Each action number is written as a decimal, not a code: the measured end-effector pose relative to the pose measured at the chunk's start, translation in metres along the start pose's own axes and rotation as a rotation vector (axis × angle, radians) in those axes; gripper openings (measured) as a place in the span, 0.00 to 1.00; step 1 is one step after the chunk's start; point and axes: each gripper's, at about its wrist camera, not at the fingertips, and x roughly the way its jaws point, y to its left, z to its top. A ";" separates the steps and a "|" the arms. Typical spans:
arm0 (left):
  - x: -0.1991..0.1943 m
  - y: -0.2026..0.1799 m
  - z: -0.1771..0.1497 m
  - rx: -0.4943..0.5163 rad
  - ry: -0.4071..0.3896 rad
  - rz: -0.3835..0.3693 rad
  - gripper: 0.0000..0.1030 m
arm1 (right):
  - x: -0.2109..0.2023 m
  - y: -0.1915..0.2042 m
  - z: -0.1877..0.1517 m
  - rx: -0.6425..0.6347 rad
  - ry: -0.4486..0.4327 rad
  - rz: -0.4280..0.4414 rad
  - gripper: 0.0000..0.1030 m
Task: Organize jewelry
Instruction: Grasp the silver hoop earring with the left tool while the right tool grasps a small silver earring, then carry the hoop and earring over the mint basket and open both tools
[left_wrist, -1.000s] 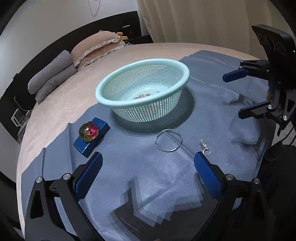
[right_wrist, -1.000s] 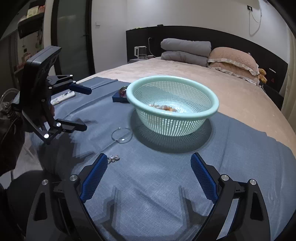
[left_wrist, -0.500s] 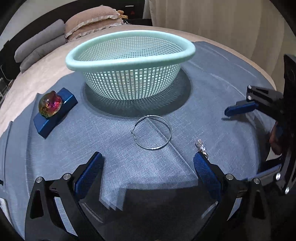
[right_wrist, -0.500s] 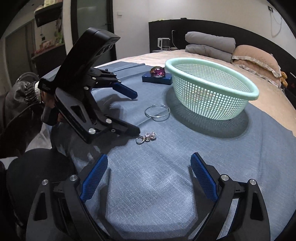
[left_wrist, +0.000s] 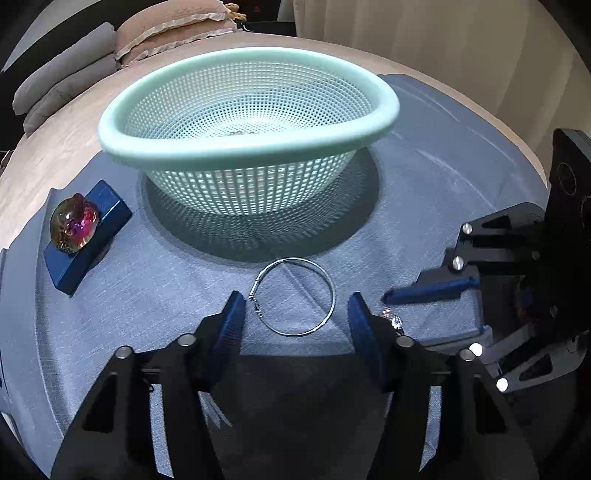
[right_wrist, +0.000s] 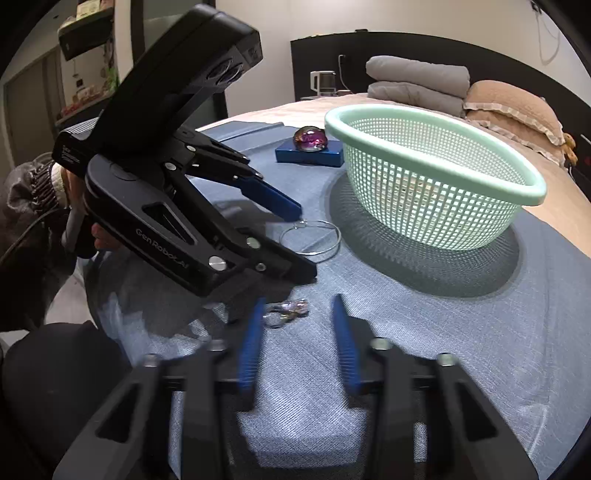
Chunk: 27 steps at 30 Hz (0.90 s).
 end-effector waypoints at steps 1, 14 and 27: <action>0.001 -0.003 0.001 0.015 0.005 0.010 0.46 | 0.001 0.001 0.000 -0.004 0.006 0.001 0.18; -0.031 -0.002 -0.020 0.014 -0.001 -0.038 0.44 | -0.028 0.001 -0.009 0.008 0.025 0.016 0.09; -0.104 -0.010 -0.001 0.087 -0.095 0.099 0.45 | -0.107 -0.028 0.022 0.025 -0.087 -0.052 0.10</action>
